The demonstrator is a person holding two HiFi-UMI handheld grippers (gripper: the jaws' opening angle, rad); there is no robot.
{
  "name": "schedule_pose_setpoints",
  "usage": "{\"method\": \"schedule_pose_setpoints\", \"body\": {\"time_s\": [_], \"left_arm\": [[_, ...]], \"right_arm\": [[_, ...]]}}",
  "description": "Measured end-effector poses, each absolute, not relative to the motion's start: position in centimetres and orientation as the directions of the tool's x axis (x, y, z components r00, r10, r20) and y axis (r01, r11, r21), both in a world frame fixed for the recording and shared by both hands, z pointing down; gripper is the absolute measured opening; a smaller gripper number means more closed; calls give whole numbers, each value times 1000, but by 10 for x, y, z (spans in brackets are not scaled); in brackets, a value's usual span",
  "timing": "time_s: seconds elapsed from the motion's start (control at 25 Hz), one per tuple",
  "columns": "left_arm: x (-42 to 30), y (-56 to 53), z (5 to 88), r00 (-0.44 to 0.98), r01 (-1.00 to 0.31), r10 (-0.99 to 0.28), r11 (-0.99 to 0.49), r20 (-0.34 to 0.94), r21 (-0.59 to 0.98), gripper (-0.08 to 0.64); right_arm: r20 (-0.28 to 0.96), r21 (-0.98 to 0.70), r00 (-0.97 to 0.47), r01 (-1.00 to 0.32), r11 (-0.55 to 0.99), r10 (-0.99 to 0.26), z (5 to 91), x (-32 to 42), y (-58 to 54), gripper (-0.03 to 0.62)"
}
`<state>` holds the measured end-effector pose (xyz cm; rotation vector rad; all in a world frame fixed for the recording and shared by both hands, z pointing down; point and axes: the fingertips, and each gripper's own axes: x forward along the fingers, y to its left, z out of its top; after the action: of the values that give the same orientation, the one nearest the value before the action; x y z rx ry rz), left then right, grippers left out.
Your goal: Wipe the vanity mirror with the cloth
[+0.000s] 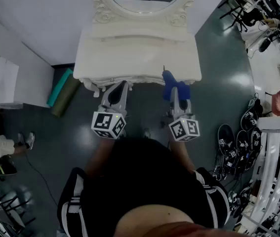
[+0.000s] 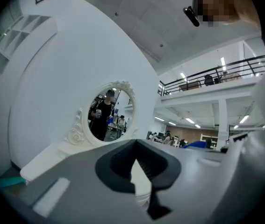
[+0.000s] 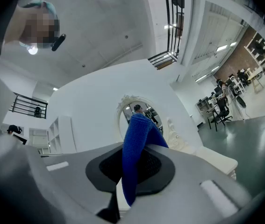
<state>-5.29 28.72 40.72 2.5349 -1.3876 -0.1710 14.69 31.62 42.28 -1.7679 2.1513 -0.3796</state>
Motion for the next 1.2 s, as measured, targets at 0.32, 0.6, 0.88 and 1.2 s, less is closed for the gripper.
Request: {"method": "schedule_pose_setpoints", "body": {"time_s": [0.32, 0.6, 0.88, 1.2], "left_arm": [[-62, 289, 408, 548, -809, -836, -521, 27, 272, 9], [-78, 290, 410, 551, -806, -834, -521, 35, 280, 9], [-109, 282, 404, 553, -809, -832, -529, 29, 258, 9], [-118, 268, 422, 597, -775, -801, -563, 43, 288, 9]], "right_arm": [[-82, -411, -178, -890, 196, -981, 422, 134, 316, 26], [-83, -439, -181, -877, 199, -980, 423, 122, 316, 26], [-79, -421, -154, -890, 173, -985, 413, 104, 306, 28], [-82, -426, -98, -896, 124, -992, 424, 98, 297, 28]]}}
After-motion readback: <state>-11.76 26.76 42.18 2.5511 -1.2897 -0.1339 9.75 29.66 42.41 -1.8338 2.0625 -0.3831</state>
